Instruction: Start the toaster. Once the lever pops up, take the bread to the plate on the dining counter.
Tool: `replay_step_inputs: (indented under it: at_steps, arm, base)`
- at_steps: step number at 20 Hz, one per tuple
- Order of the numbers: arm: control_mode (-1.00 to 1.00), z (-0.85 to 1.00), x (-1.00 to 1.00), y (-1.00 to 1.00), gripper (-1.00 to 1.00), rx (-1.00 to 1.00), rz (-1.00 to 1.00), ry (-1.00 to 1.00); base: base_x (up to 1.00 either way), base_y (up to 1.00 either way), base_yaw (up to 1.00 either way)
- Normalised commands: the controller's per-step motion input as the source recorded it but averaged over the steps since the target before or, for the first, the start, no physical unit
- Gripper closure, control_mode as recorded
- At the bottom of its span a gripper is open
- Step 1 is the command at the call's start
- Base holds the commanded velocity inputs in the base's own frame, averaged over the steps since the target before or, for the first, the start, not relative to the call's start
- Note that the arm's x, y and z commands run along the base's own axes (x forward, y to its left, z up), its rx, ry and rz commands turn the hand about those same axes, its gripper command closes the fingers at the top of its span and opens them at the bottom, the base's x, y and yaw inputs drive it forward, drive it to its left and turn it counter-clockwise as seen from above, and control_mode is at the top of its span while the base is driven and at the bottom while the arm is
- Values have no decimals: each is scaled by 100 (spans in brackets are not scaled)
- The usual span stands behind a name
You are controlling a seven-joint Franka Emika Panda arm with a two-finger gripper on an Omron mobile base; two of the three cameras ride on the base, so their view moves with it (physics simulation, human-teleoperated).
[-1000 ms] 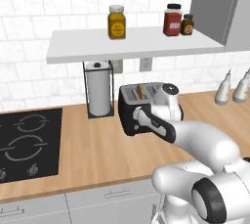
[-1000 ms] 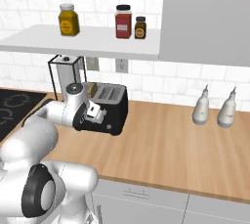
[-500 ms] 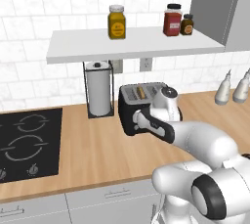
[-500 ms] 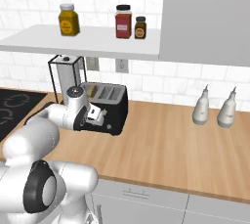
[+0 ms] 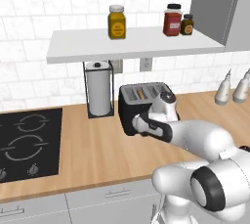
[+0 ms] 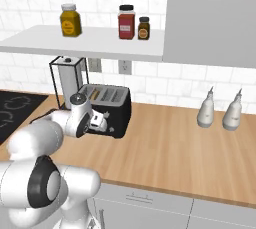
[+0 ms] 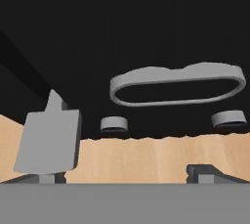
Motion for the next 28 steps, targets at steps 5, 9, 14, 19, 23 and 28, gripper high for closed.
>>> replay_step_inputs:
  at_steps: [5,9,14,19,23,28]
  arm:
    - [-100,-12,22,0,-100,0,0,0]
    - [-100,0,-4,0,-100,0,0,0]
    - [-100,3,-59,-9,-100,0,0,0]
    - [-100,28,-45,-9,-100,0,-1,0]
    - [-100,63,-35,0,-100,0,0,0]
    - [-100,78,-10,0,-100,0,0,0]
  base:
    - [0,0,0]
    - [0,0,0]
    - [0,0,0]
    - [0,0,0]
    - [0,0,0]
    - [0,0,0]
